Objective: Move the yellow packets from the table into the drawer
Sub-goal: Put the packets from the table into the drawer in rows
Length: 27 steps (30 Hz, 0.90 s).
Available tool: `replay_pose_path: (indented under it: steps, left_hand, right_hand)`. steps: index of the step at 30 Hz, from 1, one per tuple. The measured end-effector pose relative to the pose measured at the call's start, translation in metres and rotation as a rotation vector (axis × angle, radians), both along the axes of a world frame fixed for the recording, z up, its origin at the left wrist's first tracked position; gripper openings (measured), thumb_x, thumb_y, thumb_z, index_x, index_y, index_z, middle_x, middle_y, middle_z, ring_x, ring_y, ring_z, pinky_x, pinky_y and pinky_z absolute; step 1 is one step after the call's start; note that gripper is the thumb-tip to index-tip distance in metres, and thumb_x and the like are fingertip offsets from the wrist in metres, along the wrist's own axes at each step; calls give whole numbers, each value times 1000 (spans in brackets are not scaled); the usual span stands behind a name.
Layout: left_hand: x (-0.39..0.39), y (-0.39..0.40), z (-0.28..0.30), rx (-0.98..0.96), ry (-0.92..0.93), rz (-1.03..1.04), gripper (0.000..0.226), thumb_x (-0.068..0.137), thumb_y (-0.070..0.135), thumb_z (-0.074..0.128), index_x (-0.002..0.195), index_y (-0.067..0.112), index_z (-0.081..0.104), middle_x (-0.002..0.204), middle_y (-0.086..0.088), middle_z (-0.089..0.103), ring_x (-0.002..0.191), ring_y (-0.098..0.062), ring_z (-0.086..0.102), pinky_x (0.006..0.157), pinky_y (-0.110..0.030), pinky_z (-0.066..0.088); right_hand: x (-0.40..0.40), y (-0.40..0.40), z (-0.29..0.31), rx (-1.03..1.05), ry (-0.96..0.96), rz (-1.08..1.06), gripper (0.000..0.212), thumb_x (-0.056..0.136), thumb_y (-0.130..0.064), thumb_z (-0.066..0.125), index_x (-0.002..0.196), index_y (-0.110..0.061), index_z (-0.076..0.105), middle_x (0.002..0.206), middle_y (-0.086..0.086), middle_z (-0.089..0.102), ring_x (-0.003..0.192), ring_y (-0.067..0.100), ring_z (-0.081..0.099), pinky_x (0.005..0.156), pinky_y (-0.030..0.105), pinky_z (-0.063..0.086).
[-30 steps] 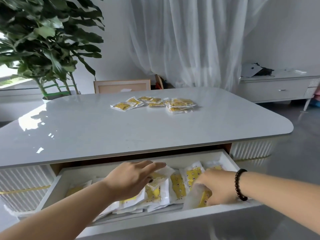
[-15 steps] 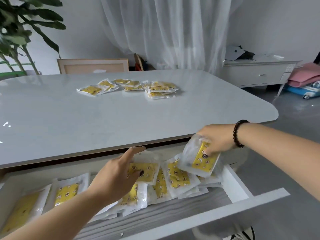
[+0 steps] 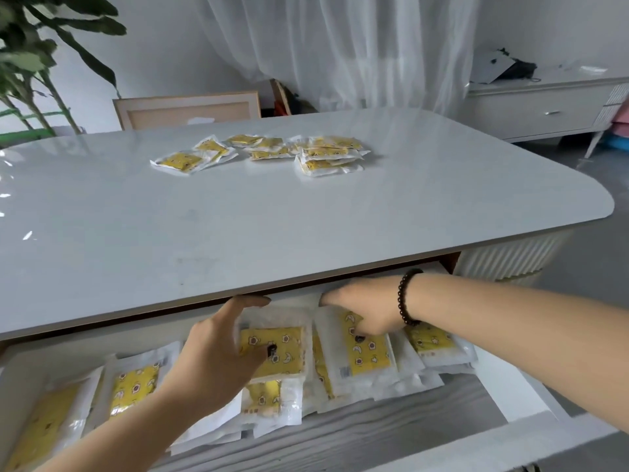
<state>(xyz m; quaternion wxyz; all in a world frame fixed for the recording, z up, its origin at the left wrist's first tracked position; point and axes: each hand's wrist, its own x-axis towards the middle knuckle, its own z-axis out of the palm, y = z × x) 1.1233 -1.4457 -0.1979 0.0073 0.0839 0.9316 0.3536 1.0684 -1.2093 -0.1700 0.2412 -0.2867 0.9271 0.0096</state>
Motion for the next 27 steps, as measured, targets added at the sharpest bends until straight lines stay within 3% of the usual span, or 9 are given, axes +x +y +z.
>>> replay_pose_path:
  steps: [3,7,9,11,13,17,22,25,27]
  left_hand:
    - [-4,-3,-1,13,-34,16,53,75,17,73,111,48,49,81,-11,68,40,-14,44,43,-27,43]
    - [-7,-3,-2,28,-80,47,53,74,16,76,104,50,49,91,3,65,64,-32,61,50,-28,48]
    - [-9,-5,-2,42,-97,70,54,73,16,78,105,49,50,96,-2,67,69,-27,59,50,-19,43]
    - [-10,-5,-2,80,-121,97,54,73,17,79,109,46,53,95,-2,67,64,-17,57,47,-14,40]
    - [-11,-4,-1,133,-161,129,53,72,17,80,111,43,56,95,7,63,60,-3,60,45,-10,39]
    - [-10,-4,-1,308,-248,187,52,68,18,83,104,48,60,105,4,62,85,-12,64,66,-24,47]
    - [-8,-7,-2,453,-354,156,58,66,15,85,108,46,61,111,1,65,91,-20,69,80,-31,52]
    - [-7,-7,1,481,-404,70,71,61,20,83,119,48,55,121,3,62,97,-19,69,95,-42,50]
    - [-6,-4,2,465,-410,8,75,67,16,83,126,47,48,113,7,67,95,-13,69,92,-33,52]
  right_hand:
    - [-5,-1,-11,-194,11,-26,57,89,-11,61,139,-26,37,113,-2,58,80,9,53,64,25,48]
    - [-3,11,-29,-272,105,6,60,89,-12,61,142,-26,37,139,1,45,118,20,50,99,36,45]
    - [6,19,-34,-311,301,112,57,84,-18,68,137,-21,46,135,3,48,115,20,51,95,34,47]
    - [13,25,-42,-267,611,230,48,71,-28,79,116,-19,63,121,6,58,105,23,55,83,34,51]
    - [15,27,-48,-237,725,211,37,64,-36,82,95,-19,70,101,4,64,92,23,59,72,33,51]
    - [18,24,-63,-302,561,88,23,83,-33,62,94,-15,71,91,3,61,89,24,60,59,36,55]
    - [21,23,-62,-302,423,1,32,97,-32,46,122,-19,61,121,-2,54,116,17,46,84,39,51]
    - [24,21,-49,-349,372,-27,30,97,-29,46,120,-19,63,120,-4,56,109,13,51,86,35,50]
    - [27,17,-36,-473,339,-142,26,98,-24,47,113,-16,66,106,-7,63,93,3,58,82,26,51]
